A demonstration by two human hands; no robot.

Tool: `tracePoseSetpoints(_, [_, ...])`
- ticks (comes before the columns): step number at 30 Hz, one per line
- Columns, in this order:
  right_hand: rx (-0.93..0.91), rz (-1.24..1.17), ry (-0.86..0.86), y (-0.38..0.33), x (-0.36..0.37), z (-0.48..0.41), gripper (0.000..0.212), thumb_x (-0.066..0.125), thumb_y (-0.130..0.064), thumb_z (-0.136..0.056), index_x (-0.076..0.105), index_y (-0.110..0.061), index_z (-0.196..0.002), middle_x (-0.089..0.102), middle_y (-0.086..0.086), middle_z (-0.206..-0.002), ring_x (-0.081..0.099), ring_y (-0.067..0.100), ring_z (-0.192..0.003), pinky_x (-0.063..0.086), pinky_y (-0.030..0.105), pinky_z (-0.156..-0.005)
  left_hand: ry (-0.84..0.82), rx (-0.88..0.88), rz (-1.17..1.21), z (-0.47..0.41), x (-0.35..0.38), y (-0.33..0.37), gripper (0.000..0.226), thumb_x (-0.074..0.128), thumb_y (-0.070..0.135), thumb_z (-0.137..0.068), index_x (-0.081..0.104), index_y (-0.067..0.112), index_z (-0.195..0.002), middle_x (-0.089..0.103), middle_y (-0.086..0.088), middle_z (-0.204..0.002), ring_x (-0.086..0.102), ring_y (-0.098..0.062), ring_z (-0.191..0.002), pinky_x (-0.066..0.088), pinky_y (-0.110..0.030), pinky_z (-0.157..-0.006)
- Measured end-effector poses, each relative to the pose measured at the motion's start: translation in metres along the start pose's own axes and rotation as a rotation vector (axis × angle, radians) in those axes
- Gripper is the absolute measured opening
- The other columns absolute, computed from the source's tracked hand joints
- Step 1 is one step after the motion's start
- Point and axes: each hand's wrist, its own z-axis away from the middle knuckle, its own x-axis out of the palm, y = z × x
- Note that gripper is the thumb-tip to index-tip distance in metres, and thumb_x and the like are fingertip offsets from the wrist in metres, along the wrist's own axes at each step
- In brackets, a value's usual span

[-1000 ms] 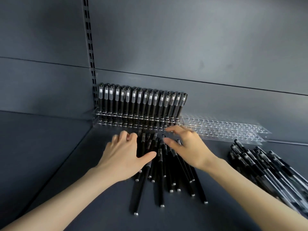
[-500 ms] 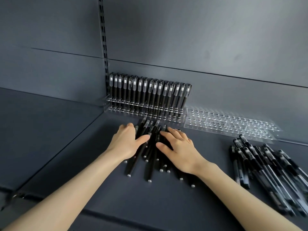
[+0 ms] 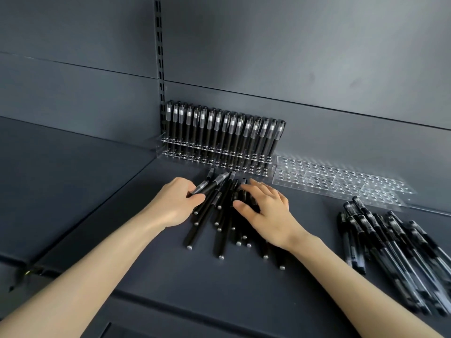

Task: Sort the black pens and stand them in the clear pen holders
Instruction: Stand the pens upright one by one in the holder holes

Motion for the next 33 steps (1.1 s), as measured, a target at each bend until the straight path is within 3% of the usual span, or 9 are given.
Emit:
tracePoseSetpoints(4, [-0.010, -0.142, 0.100, -0.006, -0.005, 0.000, 0.042, 0.048, -0.040, -0.095, 0.047, -0.022, -0.134, 0.048, -0.005, -0.138, 0.032, 0.018, -0.132, 0.016, 0.038, -0.114, -0.045, -0.015, 0.016, 0.001, -0.006, -0.010, 0.020, 0.054, 0.025, -0.093, 0.053, 0.015, -0.076, 0.045, -0.007, -0.068, 0.042, -0.019, -0.060, 0.036, -0.027, -0.061])
tracePoseSetpoints(8, [-0.028, -0.213, 0.134, -0.010, -0.005, -0.003, 0.038, 0.052, -0.035, -0.094, 0.051, -0.021, -0.129, 0.056, -0.005, -0.126, 0.043, 0.015, -0.124, 0.030, 0.035, -0.109, -0.002, 0.054, 0.039, -0.003, -0.015, -0.012, 0.028, 0.054, 0.022, -0.093, 0.060, -0.002, -0.079, 0.060, -0.016, -0.071, 0.052, -0.017, -0.061, 0.043, -0.028, -0.061])
tracePoseSetpoints(12, [0.004, -0.615, 0.196, -0.023, -0.013, -0.021, 0.022, 0.059, -0.022, -0.092, 0.055, -0.016, -0.112, 0.067, -0.002, -0.105, 0.063, 0.009, -0.097, 0.050, 0.025, -0.091, -0.066, 0.241, 0.310, -0.010, -0.020, 0.009, 0.013, 0.056, 0.015, -0.093, 0.066, 0.007, -0.091, 0.063, -0.002, -0.074, 0.056, -0.001, -0.055, 0.050, -0.020, -0.055])
tracePoseSetpoints(16, [0.064, -0.941, 0.386, -0.034, -0.024, -0.044, 0.007, 0.061, -0.012, -0.089, 0.055, -0.010, -0.085, 0.067, 0.006, -0.075, 0.063, 0.014, -0.067, 0.054, 0.023, -0.069, -0.059, 0.346, 0.493, -0.031, -0.016, 0.021, 0.008, 0.065, 0.010, -0.087, 0.068, 0.008, -0.094, 0.067, -0.002, -0.077, 0.065, -0.012, -0.062, 0.056, -0.028, -0.057])
tracePoseSetpoints(20, [0.085, -1.065, 0.533, -0.035, -0.034, -0.062, 0.011, 0.062, -0.006, -0.088, 0.055, -0.012, -0.082, 0.063, 0.001, -0.066, 0.060, 0.013, -0.064, 0.054, 0.029, -0.075, -0.149, 0.380, 0.615, -0.060, -0.017, 0.028, 0.009, 0.065, 0.011, -0.087, 0.069, 0.005, -0.092, 0.071, -0.011, -0.079, 0.070, -0.019, -0.066, 0.058, -0.028, -0.060])
tracePoseSetpoints(23, [0.076, -1.068, 0.684, -0.036, -0.044, -0.072, 0.018, 0.066, -0.001, -0.083, 0.052, -0.013, -0.085, 0.063, 0.000, -0.061, 0.061, 0.012, -0.058, 0.056, 0.028, -0.068, -0.185, 0.400, 0.658, -0.078, -0.014, 0.031, 0.012, 0.060, 0.016, -0.091, 0.068, 0.007, -0.094, 0.071, -0.009, -0.081, 0.071, -0.015, -0.073, 0.059, -0.027, -0.065])
tracePoseSetpoints(26, [0.063, -0.878, 0.853, -0.030, -0.058, -0.077, 0.032, 0.068, -0.001, -0.083, 0.050, -0.019, -0.102, 0.064, 0.008, -0.066, 0.062, 0.017, -0.060, 0.056, 0.029, -0.070, 0.009, 0.447, 0.564, -0.089, -0.007, 0.025, 0.015, 0.054, 0.029, -0.094, 0.065, 0.021, -0.102, 0.068, 0.001, -0.077, 0.065, -0.002, -0.067, 0.058, -0.027, -0.063])
tracePoseSetpoints(30, [0.051, -0.557, 0.950, -0.021, -0.063, -0.088, 0.040, 0.071, -0.011, -0.083, 0.049, -0.035, -0.106, 0.067, 0.008, -0.072, 0.066, 0.029, -0.071, 0.056, 0.042, -0.079, 0.124, 0.486, 0.521, -0.093, -0.001, 0.015, 0.024, 0.046, 0.035, -0.097, 0.061, 0.026, -0.113, 0.047, 0.006, -0.056, 0.040, -0.004, -0.044, 0.035, -0.012, -0.045])
tracePoseSetpoints(33, [0.036, -0.404, 0.984, -0.015, -0.061, -0.099, 0.037, 0.071, -0.014, -0.084, 0.052, -0.027, -0.114, 0.066, -0.003, -0.070, 0.064, 0.023, -0.069, 0.054, 0.038, -0.080, 0.141, 0.484, 0.547, -0.094, 0.002, 0.013, 0.029, 0.042, 0.030, -0.099, 0.058, 0.018, -0.119, 0.039, 0.005, -0.053, 0.031, -0.006, -0.042, 0.029, -0.010, -0.041])
